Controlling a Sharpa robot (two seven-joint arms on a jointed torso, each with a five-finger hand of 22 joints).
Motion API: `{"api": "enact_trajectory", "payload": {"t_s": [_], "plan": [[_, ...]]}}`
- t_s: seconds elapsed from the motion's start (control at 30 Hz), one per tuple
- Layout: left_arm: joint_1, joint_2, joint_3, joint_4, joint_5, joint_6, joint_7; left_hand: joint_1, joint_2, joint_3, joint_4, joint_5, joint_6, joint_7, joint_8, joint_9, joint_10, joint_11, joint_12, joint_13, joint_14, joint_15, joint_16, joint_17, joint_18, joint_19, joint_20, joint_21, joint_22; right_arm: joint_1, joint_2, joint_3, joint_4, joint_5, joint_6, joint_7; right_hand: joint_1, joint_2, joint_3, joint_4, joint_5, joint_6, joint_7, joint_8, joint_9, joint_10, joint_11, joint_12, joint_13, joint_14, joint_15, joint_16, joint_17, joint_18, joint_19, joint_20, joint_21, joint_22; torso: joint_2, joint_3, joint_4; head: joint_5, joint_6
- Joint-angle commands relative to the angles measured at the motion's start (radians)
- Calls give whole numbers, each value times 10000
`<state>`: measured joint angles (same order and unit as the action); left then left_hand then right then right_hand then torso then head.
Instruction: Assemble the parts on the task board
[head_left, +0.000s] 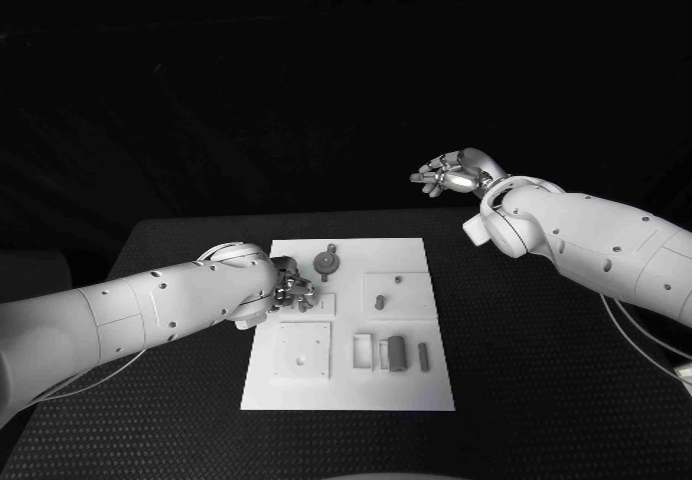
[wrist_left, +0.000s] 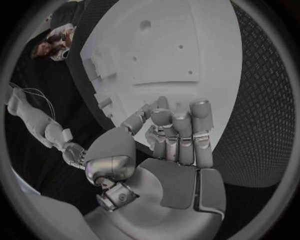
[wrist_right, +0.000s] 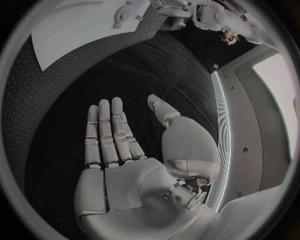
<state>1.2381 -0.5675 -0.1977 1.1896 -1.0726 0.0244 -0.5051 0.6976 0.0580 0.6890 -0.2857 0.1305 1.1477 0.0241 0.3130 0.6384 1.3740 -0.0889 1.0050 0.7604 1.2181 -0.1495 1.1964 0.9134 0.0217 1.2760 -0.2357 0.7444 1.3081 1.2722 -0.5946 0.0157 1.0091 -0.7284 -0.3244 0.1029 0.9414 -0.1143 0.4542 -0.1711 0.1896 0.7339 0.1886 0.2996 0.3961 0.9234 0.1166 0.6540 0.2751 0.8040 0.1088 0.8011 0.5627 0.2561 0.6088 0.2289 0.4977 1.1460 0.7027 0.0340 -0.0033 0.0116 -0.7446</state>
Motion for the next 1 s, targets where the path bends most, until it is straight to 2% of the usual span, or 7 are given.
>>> {"api": "enact_trajectory", "payload": {"t_s": [0.03, 1.0], "plan": [[-40, 41, -32, 4, -116, 116, 12, 644, 511, 43, 17, -45, 87, 11, -52, -17, -81, 13, 20, -11, 10, -56, 39, -15, 423, 1, -49, 25, 187, -3, 11, 5, -4, -7, 125, 91, -97, 11, -26, 61, 3, 99, 348, 30, -13, -1111, 385, 19, -11, -20, 46, -63, 18, -87, -75, -6, -58, 13, -1, 1, -4, 0, 3], [-40, 188, -35, 36, -1611, 668, -19, 805, 405, 85, 8, -145, 74, 14, -59, -6, -96, 16, 36, -17, 1, -53, 56, -39, 423, 0, -54, 31, 187, -4, 14, 5, -4, -7, 134, 93, -101, 6, -34, 75, 3, 98, 349, 34, -22, -1114, 387, 26, -23, -20, 47, -73, 34, -84, -75, -2, -69, 25, 1, 6, -7, -36, -20]]}}
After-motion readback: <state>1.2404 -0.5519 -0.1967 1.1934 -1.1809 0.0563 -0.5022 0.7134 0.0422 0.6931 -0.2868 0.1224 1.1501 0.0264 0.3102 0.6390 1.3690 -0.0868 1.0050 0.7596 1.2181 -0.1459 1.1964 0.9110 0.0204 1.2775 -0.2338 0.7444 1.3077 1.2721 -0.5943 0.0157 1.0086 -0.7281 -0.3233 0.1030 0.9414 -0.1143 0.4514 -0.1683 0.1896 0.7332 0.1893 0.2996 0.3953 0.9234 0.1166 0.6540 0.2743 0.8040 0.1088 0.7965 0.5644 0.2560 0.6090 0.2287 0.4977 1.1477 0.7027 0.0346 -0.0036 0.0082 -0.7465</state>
